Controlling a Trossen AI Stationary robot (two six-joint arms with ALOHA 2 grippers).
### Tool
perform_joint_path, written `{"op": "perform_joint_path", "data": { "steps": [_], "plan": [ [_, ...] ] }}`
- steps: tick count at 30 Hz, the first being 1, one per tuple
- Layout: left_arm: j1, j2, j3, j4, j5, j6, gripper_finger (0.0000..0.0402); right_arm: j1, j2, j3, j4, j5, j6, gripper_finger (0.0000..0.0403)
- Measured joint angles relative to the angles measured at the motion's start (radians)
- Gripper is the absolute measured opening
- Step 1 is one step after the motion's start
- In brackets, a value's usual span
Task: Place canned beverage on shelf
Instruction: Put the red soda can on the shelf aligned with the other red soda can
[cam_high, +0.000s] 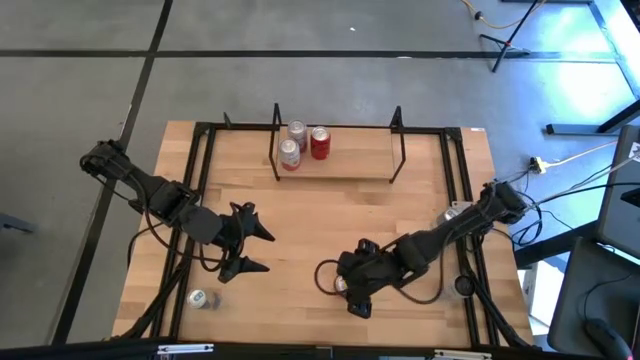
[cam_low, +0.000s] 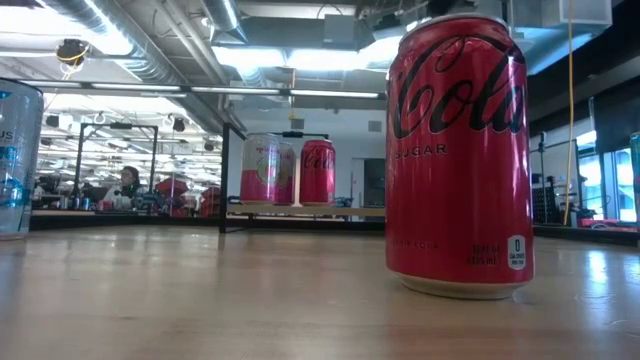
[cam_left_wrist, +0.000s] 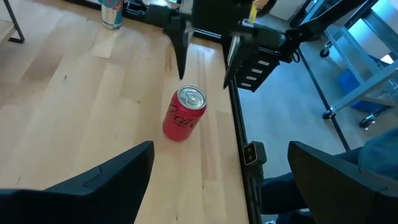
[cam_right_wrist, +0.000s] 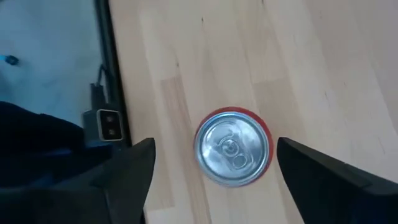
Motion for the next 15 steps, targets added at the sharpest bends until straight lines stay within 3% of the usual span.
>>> {"op": "perform_joint_path", "data": {
  "steps": [9,15],
  "plan": [
    [0.0,0.0,0.0,0.0,-0.001,0.0,0.036,-0.001,0.086,0.0,-0.015,-0.012,0.002,0.0392],
    [0.0,0.0,0.0,0.0,-0.001,0.0,0.036,-0.017,0.113,0.0,-0.038,0.01,0.004,0.0385]
  ]
}}
